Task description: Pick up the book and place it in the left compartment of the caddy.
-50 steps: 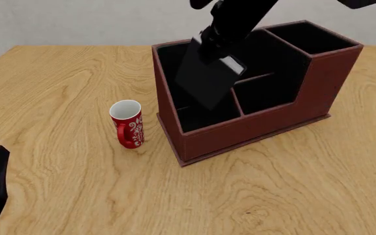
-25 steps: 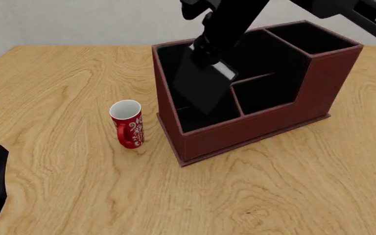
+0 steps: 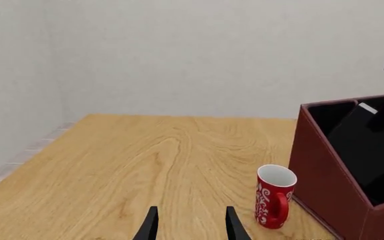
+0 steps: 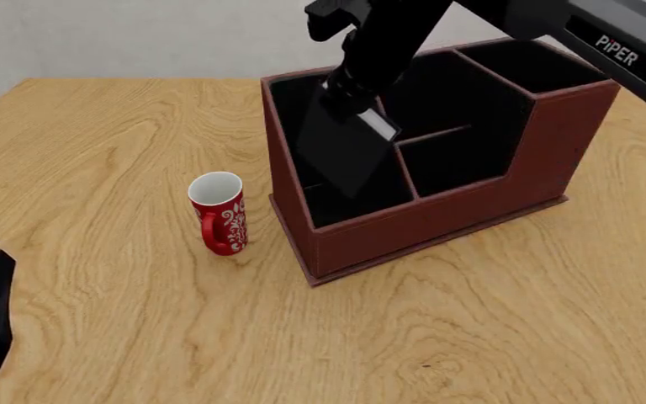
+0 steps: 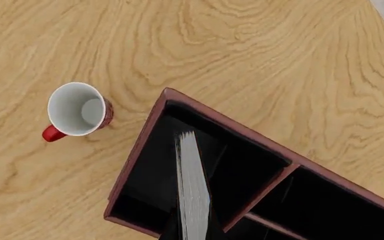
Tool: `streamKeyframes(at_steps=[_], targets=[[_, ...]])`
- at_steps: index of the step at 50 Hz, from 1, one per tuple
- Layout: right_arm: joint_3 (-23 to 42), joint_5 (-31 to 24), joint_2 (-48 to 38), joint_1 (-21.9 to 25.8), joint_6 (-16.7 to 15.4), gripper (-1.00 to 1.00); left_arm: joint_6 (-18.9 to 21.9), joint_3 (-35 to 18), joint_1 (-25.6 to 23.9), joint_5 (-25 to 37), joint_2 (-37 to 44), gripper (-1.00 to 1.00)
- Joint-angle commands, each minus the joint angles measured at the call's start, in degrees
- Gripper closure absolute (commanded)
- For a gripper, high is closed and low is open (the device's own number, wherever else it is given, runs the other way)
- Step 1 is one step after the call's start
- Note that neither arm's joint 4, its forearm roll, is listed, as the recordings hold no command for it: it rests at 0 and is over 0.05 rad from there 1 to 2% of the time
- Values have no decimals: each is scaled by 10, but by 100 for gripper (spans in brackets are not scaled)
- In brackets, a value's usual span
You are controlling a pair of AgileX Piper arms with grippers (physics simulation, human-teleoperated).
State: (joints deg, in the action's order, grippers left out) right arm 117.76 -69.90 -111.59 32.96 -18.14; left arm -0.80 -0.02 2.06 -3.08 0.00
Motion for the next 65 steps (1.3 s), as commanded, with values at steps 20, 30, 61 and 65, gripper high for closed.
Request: streamKeyframes(at_steps=[20, 30, 61, 65], targets=[[-33, 35, -8, -2, 31, 100, 7, 0, -3, 5, 0, -100], [-82, 68, 2, 1, 42, 100, 7, 0, -5, 7, 0, -100], [-107, 93, 1, 4, 53, 100, 8, 0, -6, 8, 0, -100], [-106, 90, 4, 4, 47, 100, 9, 0, -6, 8, 0, -100]])
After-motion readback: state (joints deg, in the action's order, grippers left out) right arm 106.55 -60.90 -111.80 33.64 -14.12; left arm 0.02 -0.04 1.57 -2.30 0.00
